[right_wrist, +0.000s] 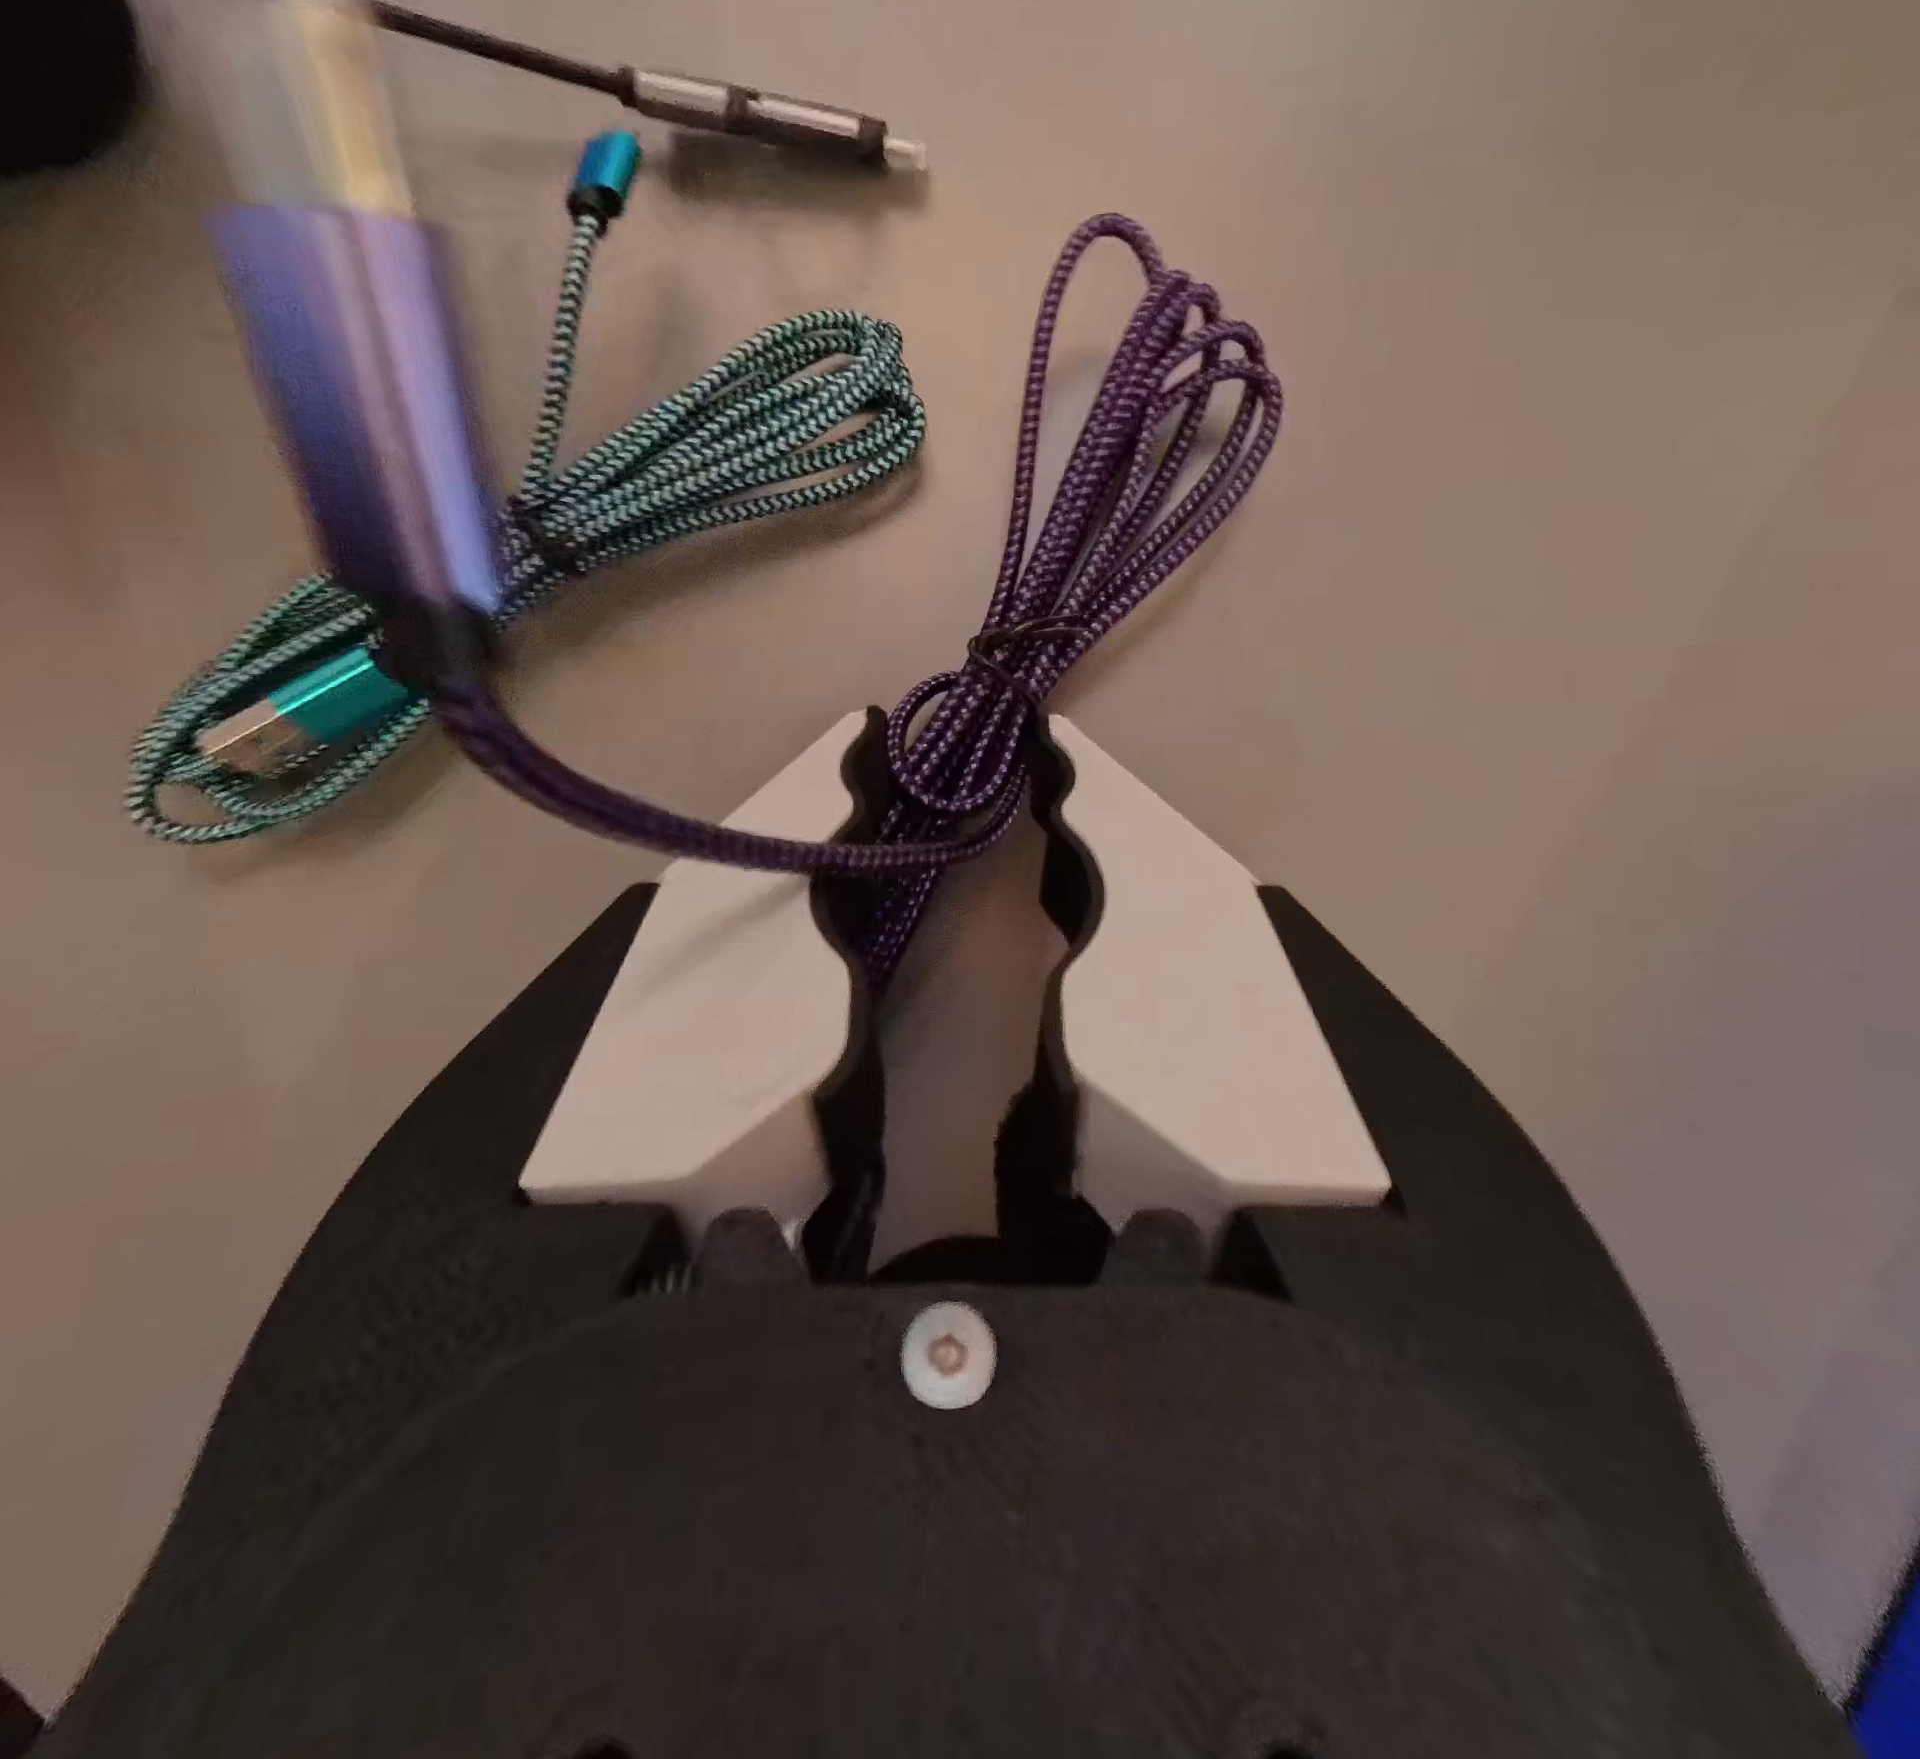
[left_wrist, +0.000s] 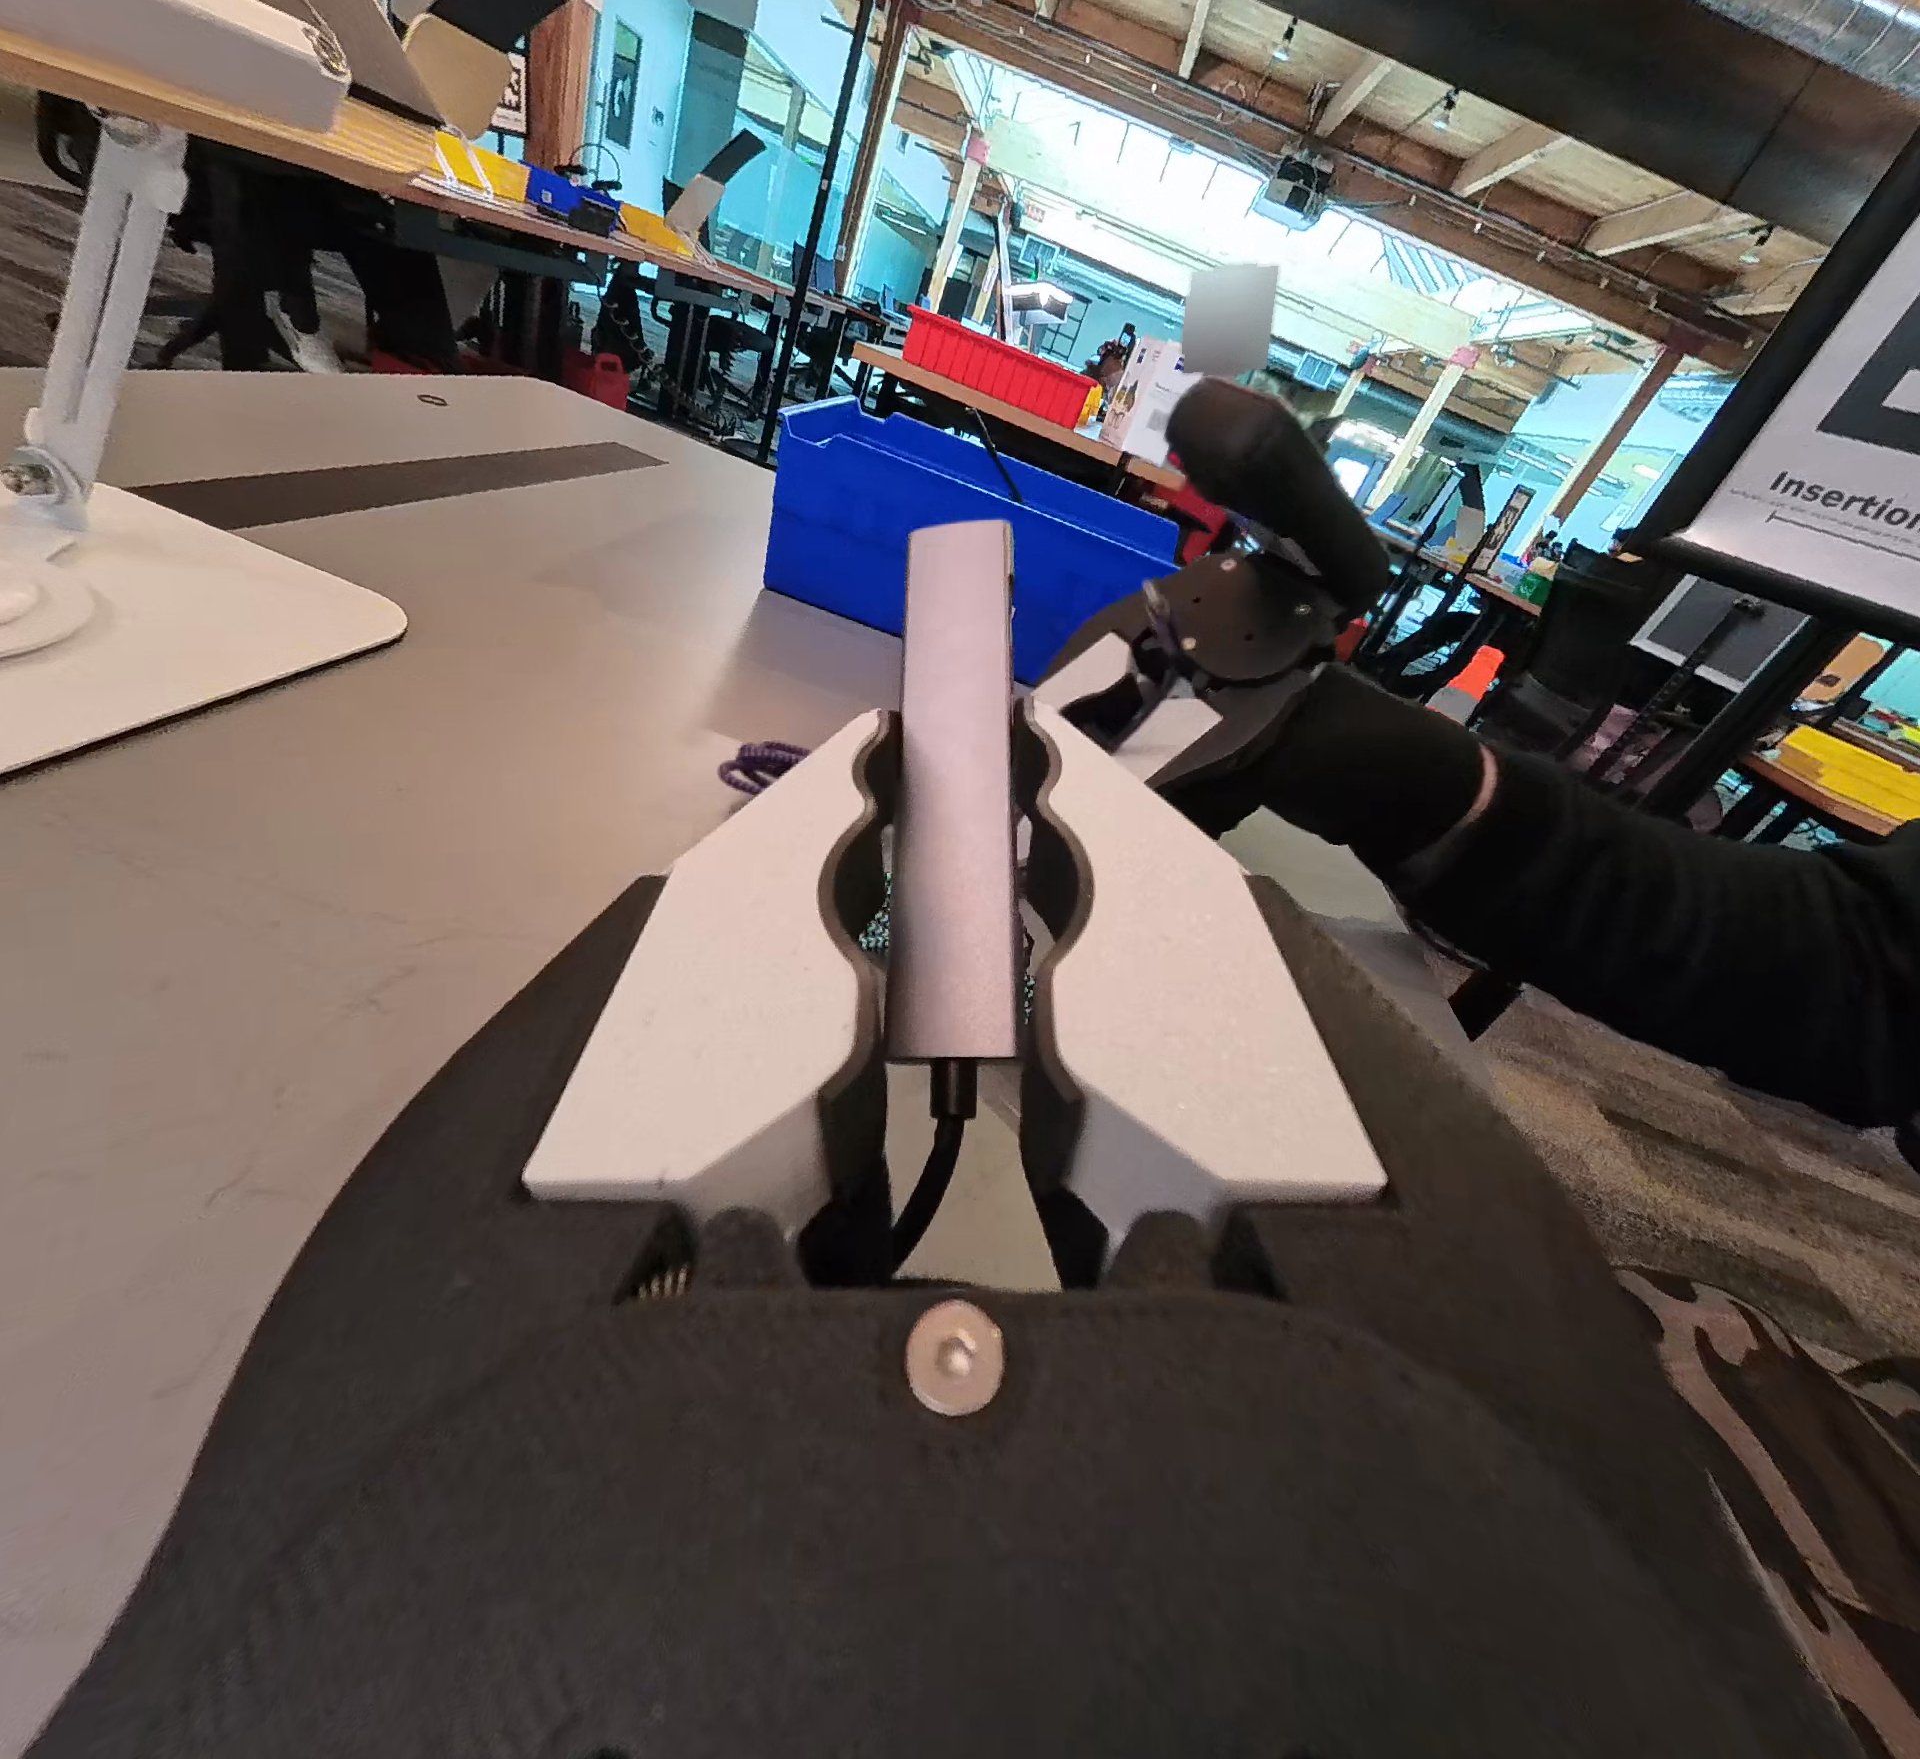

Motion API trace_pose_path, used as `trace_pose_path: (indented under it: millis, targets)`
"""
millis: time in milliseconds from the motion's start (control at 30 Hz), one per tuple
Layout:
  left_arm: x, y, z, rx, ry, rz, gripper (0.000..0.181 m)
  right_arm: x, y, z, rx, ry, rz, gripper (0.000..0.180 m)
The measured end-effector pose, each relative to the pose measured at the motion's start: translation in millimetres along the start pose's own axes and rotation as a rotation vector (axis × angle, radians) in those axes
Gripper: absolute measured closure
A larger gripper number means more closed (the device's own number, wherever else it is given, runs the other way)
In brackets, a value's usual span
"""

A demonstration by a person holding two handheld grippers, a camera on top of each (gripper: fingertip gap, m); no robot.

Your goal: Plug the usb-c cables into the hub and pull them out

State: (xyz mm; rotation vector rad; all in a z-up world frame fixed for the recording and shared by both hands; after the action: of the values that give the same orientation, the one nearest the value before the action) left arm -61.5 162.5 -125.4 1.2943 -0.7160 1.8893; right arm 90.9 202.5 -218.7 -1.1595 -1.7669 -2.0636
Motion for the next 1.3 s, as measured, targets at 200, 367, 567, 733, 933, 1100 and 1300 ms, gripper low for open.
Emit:
trace_pose_path:
  millis: [200,367,567,733,933,1100,1300]
  targets:
    - [1,0,-1,-0.002,0.004,0.005,0.161,26,88,13,-0.051,-0.031,0.243,0.158]
    - [1,0,-1,0.002,0.003,0.004,0.161,18,216,96,-0.338,-0.156,0.398,0.157]
    - [0,0,-1,0.004,0.003,0.0,0.161,-100,238,203,-0.538,-0.54,0.289,0.154]
    - [0,0,-1,-0.001,0.007,0.0,0.161,-118,201,207,-0.431,-0.65,0.271,0.099]
    - [1,0,-2,-0.002,0.016,0.005,0.161,-53,261,174,-0.565,-0.417,0.39,0.097]
    - [1,0,-3,0.002,0.019,0.006,0.161,25,199,50,-0.241,-0.139,0.332,0.098]
    - [7,5,-6,0.009,0.035,0.049,0.161,34,29,-65,0.084,-0.015,0.044,0.085]
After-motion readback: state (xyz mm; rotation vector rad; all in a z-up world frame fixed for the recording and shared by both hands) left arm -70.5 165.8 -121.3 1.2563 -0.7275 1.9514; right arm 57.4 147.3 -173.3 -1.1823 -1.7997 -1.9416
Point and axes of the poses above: each gripper's, where its closed fingertips meet, y back along the fingers, x out of its top, z = x × y across the jaws, the point moved 2 cm from there along y, back along the fingers, and after that the axes turned 2 degrees about x, right-handed, at the moved point
